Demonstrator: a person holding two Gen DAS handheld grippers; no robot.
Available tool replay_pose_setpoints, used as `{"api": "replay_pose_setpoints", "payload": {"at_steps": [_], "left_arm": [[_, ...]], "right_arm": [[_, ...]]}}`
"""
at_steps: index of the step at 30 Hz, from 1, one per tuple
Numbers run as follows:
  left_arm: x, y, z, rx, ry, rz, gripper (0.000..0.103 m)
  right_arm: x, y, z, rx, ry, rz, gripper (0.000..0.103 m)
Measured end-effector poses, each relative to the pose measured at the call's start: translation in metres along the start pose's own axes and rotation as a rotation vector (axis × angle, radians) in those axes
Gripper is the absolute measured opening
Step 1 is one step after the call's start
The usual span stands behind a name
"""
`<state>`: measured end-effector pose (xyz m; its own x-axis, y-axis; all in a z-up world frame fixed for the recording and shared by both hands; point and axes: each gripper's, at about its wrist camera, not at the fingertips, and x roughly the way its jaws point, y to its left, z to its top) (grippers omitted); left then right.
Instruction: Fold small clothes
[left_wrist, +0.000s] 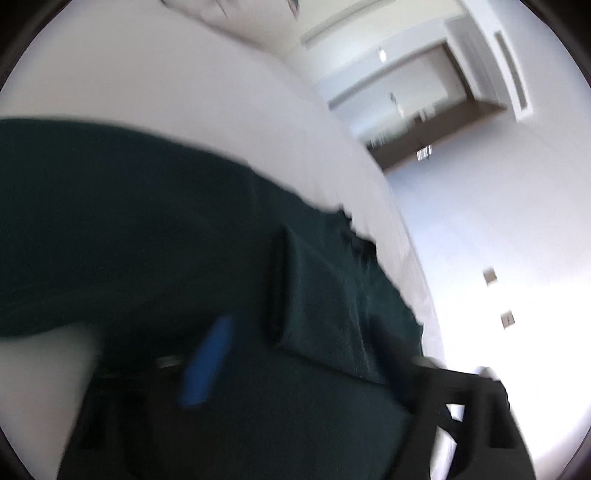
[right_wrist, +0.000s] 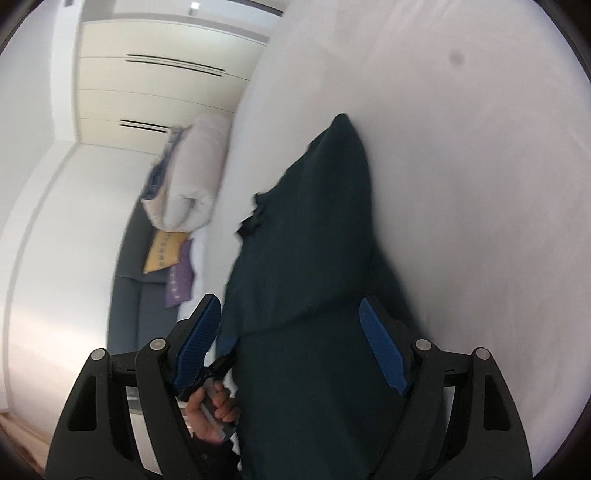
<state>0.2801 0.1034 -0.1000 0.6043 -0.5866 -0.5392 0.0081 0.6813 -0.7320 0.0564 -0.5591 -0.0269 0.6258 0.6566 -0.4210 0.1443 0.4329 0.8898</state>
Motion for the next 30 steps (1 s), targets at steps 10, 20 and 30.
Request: {"api": "replay_pose_setpoints", "payload": {"at_steps": [10, 20, 30], "left_arm": [[-0.206, 0.164, -0.034, -0.569, -0.440, -0.014, 0.094], [-0.236, 0.238, -0.031, -0.853, -0.621, 0.004, 0.088], [-0.209, 0.248, 0.003, -0.802, -0.593, 0.059, 0.010]], "right_arm": [[-0.012, 0.031, -0.109, -0.034, 0.056, 0.003, 0.078], [0.038, 0.105, -0.159, -0.109, 0.141, 0.021, 0.078], [0.043, 0.130, -0.169, -0.165, 0.161, 0.003, 0.078]]}}
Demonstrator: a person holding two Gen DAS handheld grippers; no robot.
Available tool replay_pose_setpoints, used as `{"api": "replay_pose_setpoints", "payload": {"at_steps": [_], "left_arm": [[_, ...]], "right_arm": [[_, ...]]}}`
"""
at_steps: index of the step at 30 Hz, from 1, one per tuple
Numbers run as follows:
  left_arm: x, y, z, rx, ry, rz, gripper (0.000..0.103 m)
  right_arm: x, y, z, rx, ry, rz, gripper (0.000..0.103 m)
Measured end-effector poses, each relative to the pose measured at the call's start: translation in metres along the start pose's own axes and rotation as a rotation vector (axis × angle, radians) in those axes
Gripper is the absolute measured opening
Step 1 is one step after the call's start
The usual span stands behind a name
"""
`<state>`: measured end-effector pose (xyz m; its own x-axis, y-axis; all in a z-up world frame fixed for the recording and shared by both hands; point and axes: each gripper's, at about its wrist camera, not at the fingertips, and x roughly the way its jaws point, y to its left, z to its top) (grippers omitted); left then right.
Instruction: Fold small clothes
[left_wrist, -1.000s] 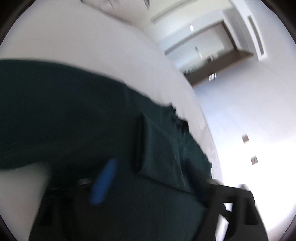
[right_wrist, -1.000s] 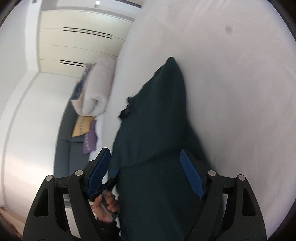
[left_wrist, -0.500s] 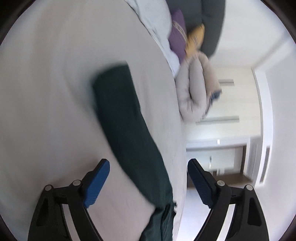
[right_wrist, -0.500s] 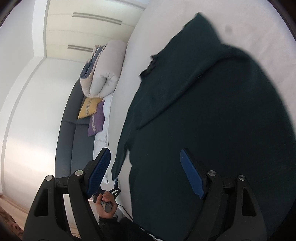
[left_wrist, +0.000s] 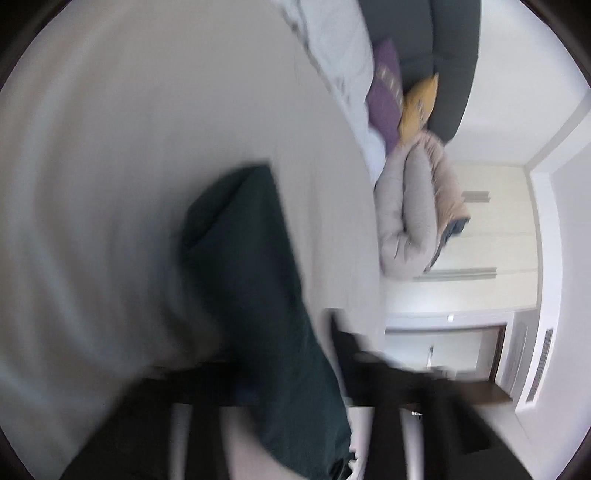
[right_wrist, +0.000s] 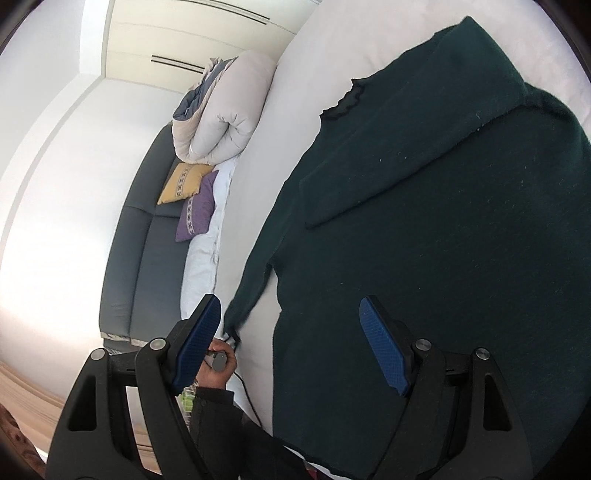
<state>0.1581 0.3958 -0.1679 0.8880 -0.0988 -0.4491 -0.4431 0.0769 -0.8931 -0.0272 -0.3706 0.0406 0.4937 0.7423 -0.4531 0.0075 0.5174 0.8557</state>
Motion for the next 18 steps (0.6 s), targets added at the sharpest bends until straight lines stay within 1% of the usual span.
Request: {"api": "replay_pose_setpoints", "payload": {"at_steps": [1, 3, 4, 5, 6, 7, 8, 9, 10, 11, 12, 13, 14, 15, 17, 18], "left_arm": [[0.003, -0.004, -0.003, 0.048, -0.001, 0.028, 0.008], [0.006, -0.025, -0.015, 0.193, -0.015, 0.063, 0.008], [0.009, -0.042, -0.025, 0.286, -0.012, 0.069, 0.008], [0.014, -0.064, -0.039, 0.400, 0.000, 0.070, 0.008], [0.018, -0.086, -0.058, 0.532, 0.018, 0.073, 0.008], [0.024, -0.111, -0.086, 0.698, 0.039, 0.080, 0.008], [0.031, -0.133, -0.121, 0.882, 0.061, 0.091, 0.008], [0.035, -0.145, -0.151, 1.028, 0.074, 0.102, 0.008], [0.040, -0.156, -0.190, 1.200, 0.088, 0.106, 0.008], [0.045, -0.160, -0.231, 1.364, 0.098, 0.115, 0.008], [0.048, -0.159, -0.260, 1.475, 0.105, 0.119, 0.008], [0.052, -0.152, -0.300, 1.634, 0.113, 0.128, 0.008], [0.055, -0.143, -0.323, 1.729, 0.119, 0.136, 0.008], [0.058, -0.132, -0.345, 1.815, 0.138, 0.139, 0.008], [0.066, -0.112, -0.374, 1.901, 0.198, 0.157, 0.008], [0.068, -0.108, -0.380, 1.934, 0.191, 0.173, 0.008]], "right_arm": [[0.000, 0.002, 0.001, -0.009, 0.000, -0.009, 0.078], [0.006, 0.003, 0.008, -0.025, 0.001, -0.026, 0.078], [0.009, 0.002, 0.013, -0.031, 0.004, -0.033, 0.078], [0.013, 0.004, 0.017, -0.037, 0.009, -0.043, 0.078], [0.018, 0.002, 0.024, -0.041, 0.012, -0.049, 0.078], [0.024, 0.004, 0.029, -0.049, 0.016, -0.054, 0.078], [0.030, 0.008, 0.033, -0.062, 0.021, -0.059, 0.078], [0.038, 0.012, 0.039, -0.078, 0.024, -0.065, 0.078], [0.046, 0.017, 0.044, -0.094, 0.029, -0.070, 0.078], [0.054, 0.021, 0.048, -0.104, 0.034, -0.069, 0.078], [0.066, 0.024, 0.053, -0.111, 0.047, -0.064, 0.078], [0.077, 0.026, 0.057, -0.112, 0.060, -0.060, 0.078], [0.089, 0.027, 0.062, -0.111, 0.076, -0.055, 0.078], [0.103, 0.027, 0.066, -0.105, 0.096, -0.055, 0.078], [0.130, 0.020, 0.073, -0.069, 0.137, -0.049, 0.078], [0.141, 0.016, 0.075, -0.050, 0.153, -0.041, 0.078]]}}
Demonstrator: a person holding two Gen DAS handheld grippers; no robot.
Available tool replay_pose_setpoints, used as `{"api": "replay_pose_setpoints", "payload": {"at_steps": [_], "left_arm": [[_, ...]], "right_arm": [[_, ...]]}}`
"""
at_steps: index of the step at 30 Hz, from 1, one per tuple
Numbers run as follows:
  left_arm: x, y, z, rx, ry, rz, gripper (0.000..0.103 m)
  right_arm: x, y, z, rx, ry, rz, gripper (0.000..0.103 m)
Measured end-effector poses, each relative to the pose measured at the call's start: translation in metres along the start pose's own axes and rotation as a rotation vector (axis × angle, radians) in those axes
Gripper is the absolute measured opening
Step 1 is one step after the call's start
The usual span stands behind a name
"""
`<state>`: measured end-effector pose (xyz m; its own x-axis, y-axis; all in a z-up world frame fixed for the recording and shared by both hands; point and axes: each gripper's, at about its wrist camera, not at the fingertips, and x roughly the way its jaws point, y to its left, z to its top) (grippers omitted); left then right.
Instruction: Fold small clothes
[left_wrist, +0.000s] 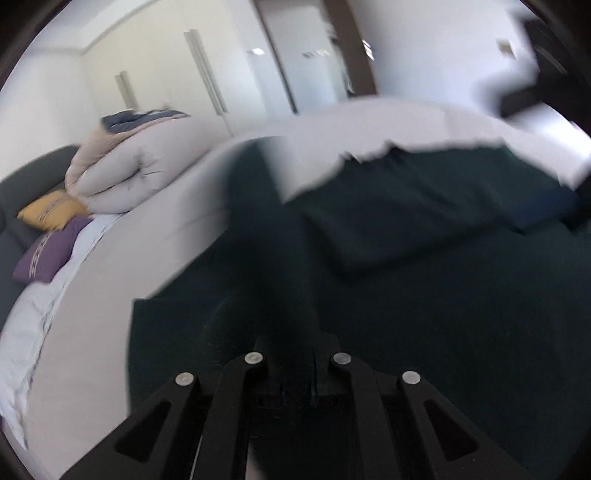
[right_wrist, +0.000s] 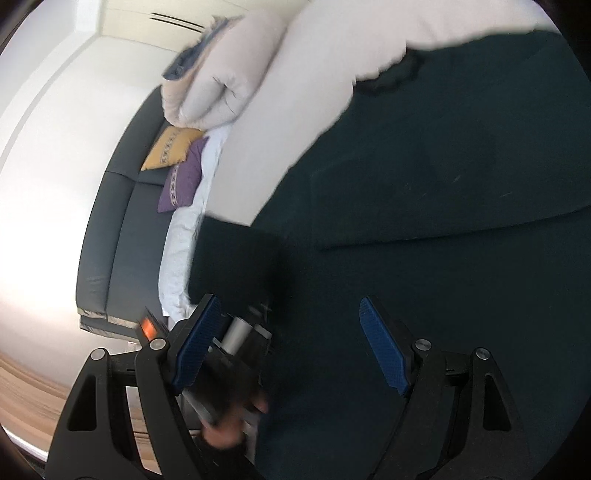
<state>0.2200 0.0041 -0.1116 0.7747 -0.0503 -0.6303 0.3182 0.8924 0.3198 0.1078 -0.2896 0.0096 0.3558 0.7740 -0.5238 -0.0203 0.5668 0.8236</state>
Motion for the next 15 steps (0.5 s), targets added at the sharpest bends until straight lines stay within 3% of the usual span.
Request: {"api": "replay_pose_setpoints", "payload": {"at_steps": [6, 10, 15], "left_arm": [[-0.003, 0.007, -0.003, -0.043, -0.002, -0.017, 0.016], [-0.004, 0.024, -0.005, -0.142, 0.027, -0.077, 0.034], [0.006, 0.049, -0.002, -0.252, 0.070, -0.138, 0.035]], "right_arm": [[0.059, -0.023, 0.018, 0.089, 0.071, -0.008, 0.078], [0.081, -0.034, 0.019, 0.131, 0.086, -0.068, 0.076], [0.088, -0.036, 0.015, 0.189, 0.090, -0.058, 0.075]]}}
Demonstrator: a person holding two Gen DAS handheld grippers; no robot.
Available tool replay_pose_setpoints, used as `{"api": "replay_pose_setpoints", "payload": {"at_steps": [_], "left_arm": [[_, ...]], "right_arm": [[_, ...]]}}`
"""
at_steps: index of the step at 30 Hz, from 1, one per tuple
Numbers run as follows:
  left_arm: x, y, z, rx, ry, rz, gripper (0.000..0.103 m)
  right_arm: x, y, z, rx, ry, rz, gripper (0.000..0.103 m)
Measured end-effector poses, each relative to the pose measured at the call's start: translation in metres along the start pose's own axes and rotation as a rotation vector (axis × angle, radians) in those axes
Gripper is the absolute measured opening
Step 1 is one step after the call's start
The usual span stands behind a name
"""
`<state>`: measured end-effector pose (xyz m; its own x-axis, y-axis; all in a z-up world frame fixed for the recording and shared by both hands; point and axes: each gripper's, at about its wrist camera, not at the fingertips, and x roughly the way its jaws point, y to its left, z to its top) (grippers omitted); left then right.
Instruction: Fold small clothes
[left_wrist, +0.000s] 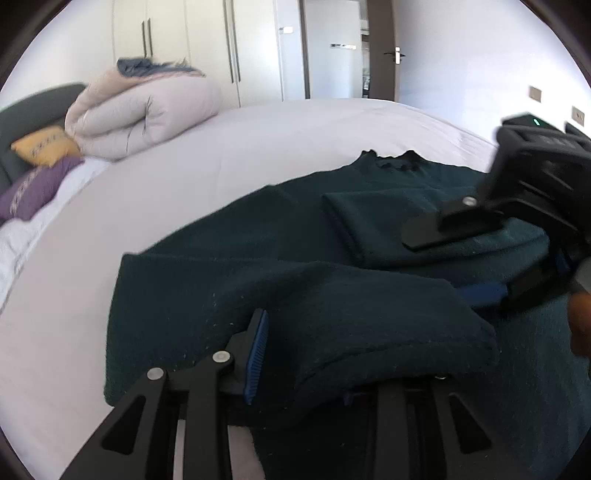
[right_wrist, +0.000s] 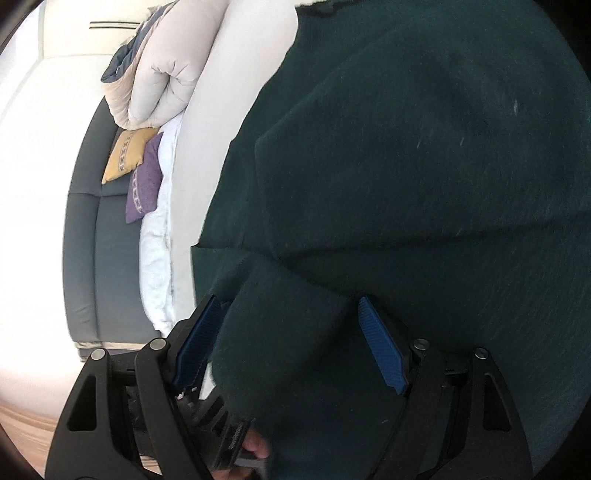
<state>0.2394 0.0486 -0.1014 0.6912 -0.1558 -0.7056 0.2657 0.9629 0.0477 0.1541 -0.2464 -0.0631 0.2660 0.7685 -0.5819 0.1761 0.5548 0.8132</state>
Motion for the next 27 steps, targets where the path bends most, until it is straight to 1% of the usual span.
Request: {"api": "replay_pose_setpoints", "payload": {"at_steps": [2, 4, 6, 7, 8, 9, 10, 11, 12, 13, 14, 15, 16, 17, 18, 19, 20, 21, 22, 24, 25, 27], "left_arm": [[0.001, 0.003, 0.000, -0.015, 0.003, -0.005, 0.035], [0.000, 0.000, -0.002, -0.015, 0.001, -0.004, 0.035], [0.000, -0.001, -0.003, -0.010, 0.001, 0.001, 0.035], [-0.001, -0.001, -0.003, -0.011, 0.001, 0.003, 0.035], [-0.001, 0.000, -0.003, -0.017, 0.001, 0.001, 0.035], [-0.001, 0.002, -0.002, -0.025, 0.004, -0.005, 0.035], [-0.002, 0.005, -0.001, -0.038, 0.009, -0.018, 0.038], [-0.005, 0.007, -0.001, -0.054, 0.012, -0.036, 0.040], [-0.007, 0.010, 0.001, -0.072, 0.008, -0.053, 0.047], [-0.014, 0.015, 0.003, -0.098, -0.008, -0.073, 0.058], [-0.021, 0.019, 0.005, -0.114, -0.026, -0.084, 0.063], [-0.027, 0.023, 0.006, -0.128, -0.047, -0.091, 0.070], [-0.035, 0.029, 0.008, -0.147, -0.073, -0.095, 0.074], [-0.040, 0.037, 0.010, -0.168, -0.091, -0.100, 0.075], [-0.045, 0.046, 0.011, -0.196, -0.108, -0.110, 0.075], [-0.048, 0.060, 0.011, -0.246, -0.127, -0.115, 0.075], [-0.048, 0.070, 0.010, -0.286, -0.131, -0.119, 0.074], [-0.048, 0.083, 0.009, -0.338, -0.133, -0.128, 0.064], [-0.045, 0.098, 0.008, -0.398, -0.130, -0.147, 0.045], [-0.037, 0.122, 0.005, -0.500, -0.110, -0.172, 0.030], [-0.035, 0.131, 0.003, -0.535, -0.110, -0.168, 0.026], [-0.031, 0.139, 0.003, -0.561, -0.107, -0.162, 0.023]], "right_arm": [[0.005, -0.003, -0.005, 0.056, 0.030, 0.019, 0.069], [0.009, -0.008, -0.010, 0.107, 0.044, 0.046, 0.066], [0.013, -0.010, -0.011, 0.124, 0.045, 0.064, 0.052], [0.017, -0.011, -0.009, 0.124, 0.053, 0.065, 0.034], [0.020, -0.013, -0.007, 0.123, 0.065, 0.059, 0.021], [0.021, -0.013, -0.007, 0.118, 0.071, 0.056, 0.018], [0.022, -0.012, -0.006, 0.102, 0.071, 0.049, 0.009], [0.017, -0.007, -0.004, 0.059, 0.056, 0.027, 0.008], [0.012, -0.002, -0.004, 0.020, 0.044, 0.014, 0.008], [0.004, 0.008, -0.002, -0.037, 0.029, -0.003, 0.008], [-0.004, 0.017, 0.000, -0.086, 0.015, -0.021, 0.007], [-0.016, 0.032, 0.002, -0.157, -0.010, -0.056, 0.007], [-0.027, 0.041, 0.006, -0.213, -0.032, -0.087, 0.007], [-0.043, 0.052, 0.011, -0.279, -0.063, -0.134, 0.007], [-0.053, 0.057, 0.017, -0.313, -0.084, -0.170, 0.007], [-0.063, 0.060, 0.024, -0.340, -0.104, -0.211, 0.007], [-0.075, 0.060, 0.032, -0.358, -0.127, -0.255, 0.007], [-0.087, 0.056, 0.041, -0.361, -0.146, -0.293, 0.007], [-0.098, 0.048, 0.049, -0.357, -0.163, -0.328, 0.007], [-0.117, 0.030, 0.060, -0.349, -0.190, -0.388, 0.007], [-0.123, 0.023, 0.066, -0.348, -0.202, -0.423, 0.007], [-0.139, 0.001, 0.079, -0.335, -0.231, -0.487, 0.007]]}}
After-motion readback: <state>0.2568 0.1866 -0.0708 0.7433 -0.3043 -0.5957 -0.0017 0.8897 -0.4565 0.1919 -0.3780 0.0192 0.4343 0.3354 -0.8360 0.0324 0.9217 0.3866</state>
